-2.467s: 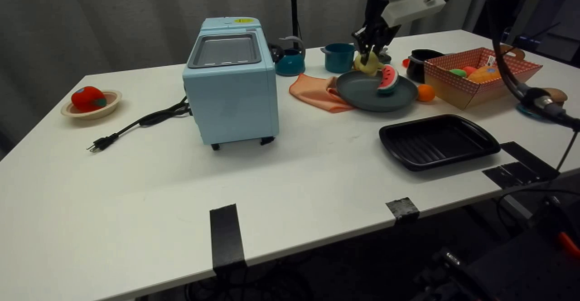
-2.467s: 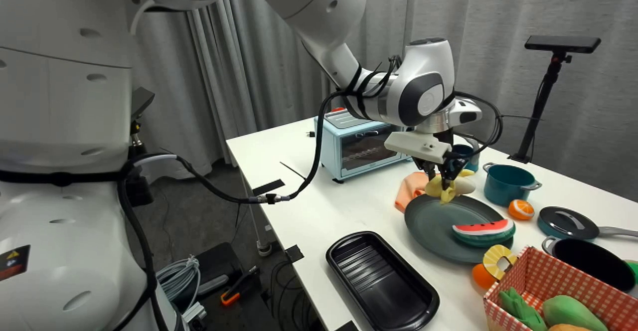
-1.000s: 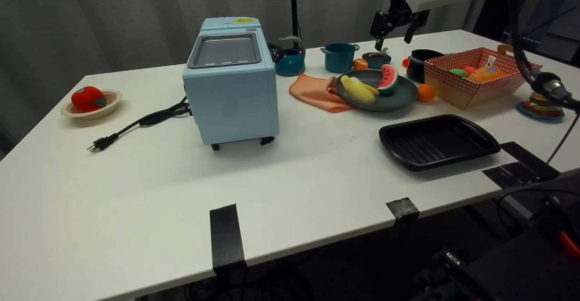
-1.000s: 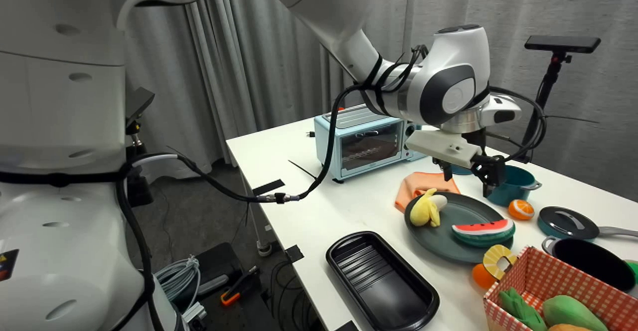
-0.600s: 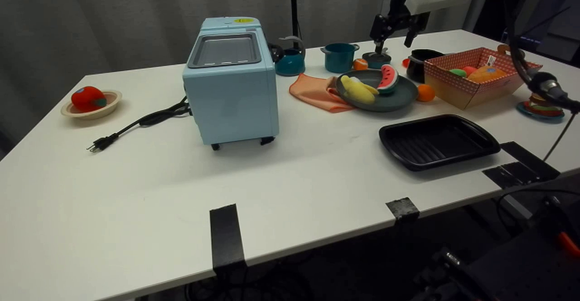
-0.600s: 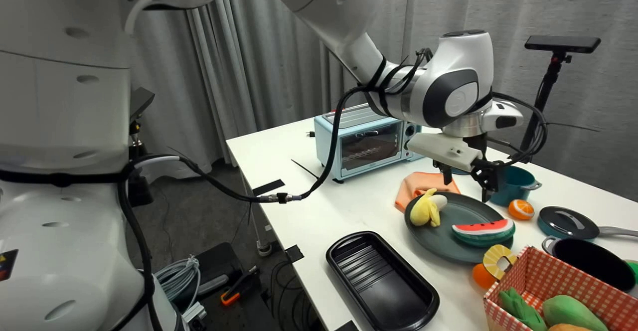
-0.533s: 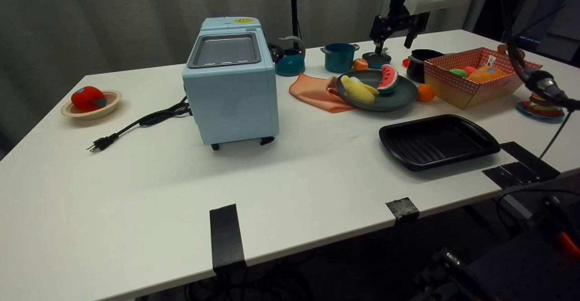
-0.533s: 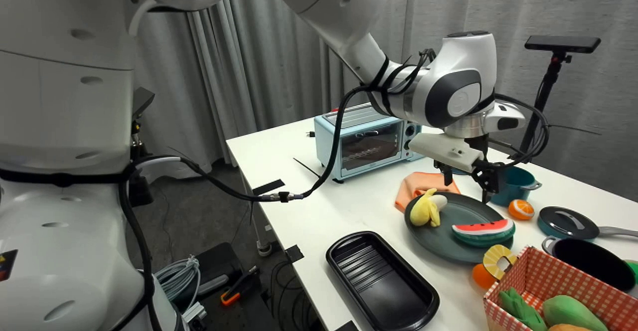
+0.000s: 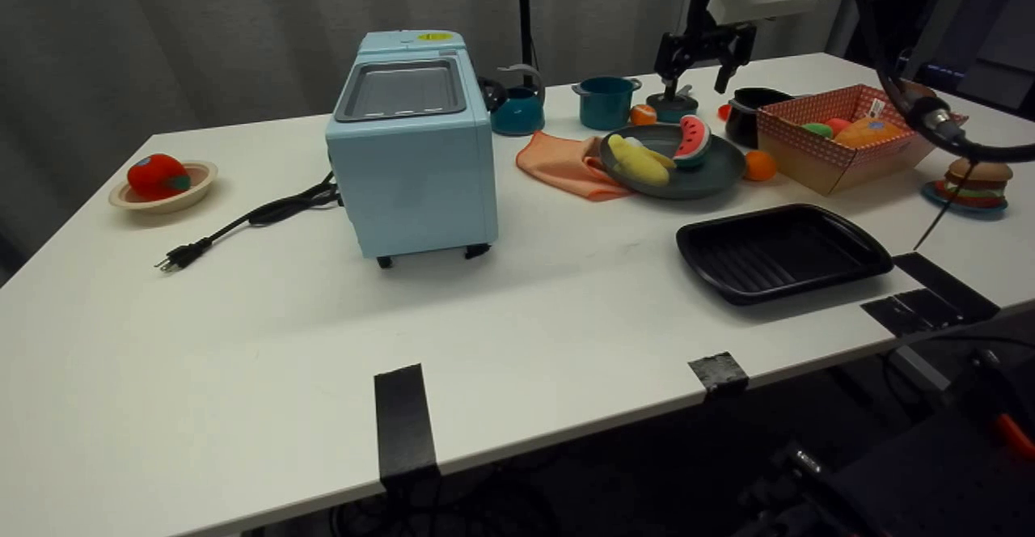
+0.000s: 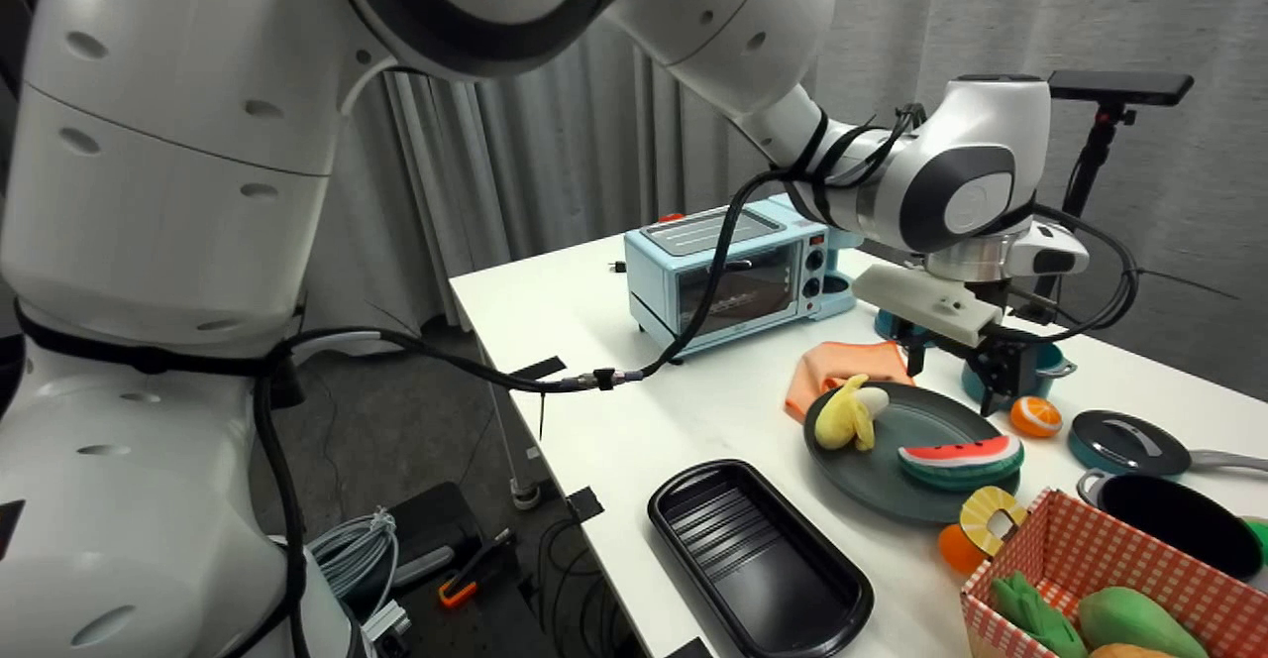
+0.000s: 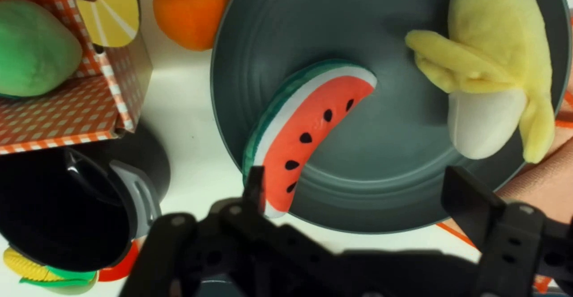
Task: Put the banana plushie on the gray plate then move the watermelon plushie to the black plate
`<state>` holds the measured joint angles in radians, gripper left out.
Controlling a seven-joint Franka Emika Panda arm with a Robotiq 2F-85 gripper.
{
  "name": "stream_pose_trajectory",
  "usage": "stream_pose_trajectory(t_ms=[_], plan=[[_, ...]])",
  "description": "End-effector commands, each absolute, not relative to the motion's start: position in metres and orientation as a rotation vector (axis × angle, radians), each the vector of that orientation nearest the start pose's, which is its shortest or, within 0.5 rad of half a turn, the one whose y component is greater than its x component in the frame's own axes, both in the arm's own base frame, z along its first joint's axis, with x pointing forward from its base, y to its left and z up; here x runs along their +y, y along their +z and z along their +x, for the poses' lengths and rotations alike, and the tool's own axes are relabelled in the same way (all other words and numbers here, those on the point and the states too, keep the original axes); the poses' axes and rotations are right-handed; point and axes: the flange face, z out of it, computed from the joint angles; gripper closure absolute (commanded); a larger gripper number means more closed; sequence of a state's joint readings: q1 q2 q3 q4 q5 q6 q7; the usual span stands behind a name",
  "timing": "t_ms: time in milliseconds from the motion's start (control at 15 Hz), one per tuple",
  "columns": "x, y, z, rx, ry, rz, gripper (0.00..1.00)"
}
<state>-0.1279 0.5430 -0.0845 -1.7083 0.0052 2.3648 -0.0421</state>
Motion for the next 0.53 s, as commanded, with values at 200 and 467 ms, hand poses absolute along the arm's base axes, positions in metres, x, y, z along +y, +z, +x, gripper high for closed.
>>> stream_pose_trajectory(t_ms=[200, 467], plan=[[-0.147, 0.255, 0.706, 0.271, -0.076, -3.159, 0.0], [-0.155, 0.232, 0.713, 0.314, 0.004, -3.172, 0.0]])
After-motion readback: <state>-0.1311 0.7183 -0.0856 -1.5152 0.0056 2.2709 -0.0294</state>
